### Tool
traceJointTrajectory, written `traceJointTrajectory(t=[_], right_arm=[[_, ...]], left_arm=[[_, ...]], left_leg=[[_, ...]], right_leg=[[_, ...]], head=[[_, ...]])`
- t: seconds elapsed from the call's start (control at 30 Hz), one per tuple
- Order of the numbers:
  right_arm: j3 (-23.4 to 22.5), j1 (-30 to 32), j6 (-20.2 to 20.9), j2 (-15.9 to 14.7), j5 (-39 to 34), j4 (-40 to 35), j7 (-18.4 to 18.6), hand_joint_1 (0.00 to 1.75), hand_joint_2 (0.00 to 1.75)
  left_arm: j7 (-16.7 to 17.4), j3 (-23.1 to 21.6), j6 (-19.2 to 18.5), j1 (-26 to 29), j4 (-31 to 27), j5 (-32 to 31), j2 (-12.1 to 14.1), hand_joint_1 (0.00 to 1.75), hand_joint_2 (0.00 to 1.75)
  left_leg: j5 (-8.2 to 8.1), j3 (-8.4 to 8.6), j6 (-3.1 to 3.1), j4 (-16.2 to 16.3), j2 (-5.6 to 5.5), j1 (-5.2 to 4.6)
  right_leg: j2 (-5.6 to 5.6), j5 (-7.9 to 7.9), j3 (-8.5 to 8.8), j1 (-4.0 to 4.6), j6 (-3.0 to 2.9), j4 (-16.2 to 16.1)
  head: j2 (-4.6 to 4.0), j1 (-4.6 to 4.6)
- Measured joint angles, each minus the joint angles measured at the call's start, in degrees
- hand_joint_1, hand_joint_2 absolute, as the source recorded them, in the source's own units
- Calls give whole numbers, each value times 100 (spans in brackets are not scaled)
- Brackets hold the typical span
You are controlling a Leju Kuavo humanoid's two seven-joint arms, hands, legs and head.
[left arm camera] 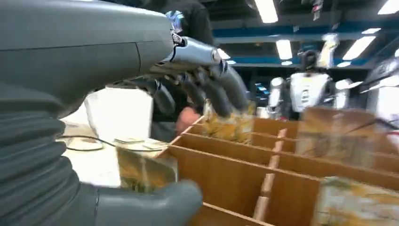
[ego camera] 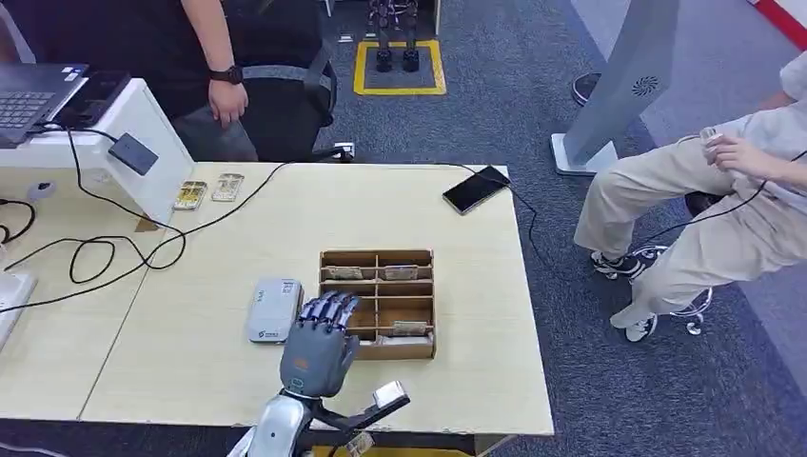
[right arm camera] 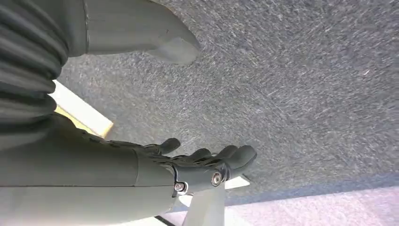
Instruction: Pass the card to the sensor for recognition and then transmit it.
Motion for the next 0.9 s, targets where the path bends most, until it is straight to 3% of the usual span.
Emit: traceJointTrajectory(t=[0.03, 0.17, 0.47, 0.9], right_arm=[[0, 1, 0, -4, 0, 4, -9, 0, 175], [0, 4, 0, -17, -2, 20, -50, 0, 175], [0, 3, 0, -31, -2, 24, -50, 0, 175], [0, 3, 0, -31, -11, 50, -101, 0, 175]], left_arm=[[193, -186, -30, -98, 108, 0, 46, 175, 175], [342, -672, -48, -271, 395, 0, 168, 175, 175], [360, -957, -164, -404, 647, -2, 282, 175, 175], [-126, -974, -264, -523, 968, -2, 196, 175, 175]], left_leg=[[0, 0, 0, 0, 0, 1], [0, 1, 0, 0, 3, 1], [0, 0, 0, 0, 2, 1], [0, 16, 0, 0, -4, 0]], right_leg=[[0, 0, 1, 1, 0, 0], [4, 1, 0, 0, -1, 1], [4, 0, -1, 1, 0, 1], [-6, 0, 23, 0, 0, 1]], head=[[0, 2], [0, 2], [0, 2], [0, 0]])
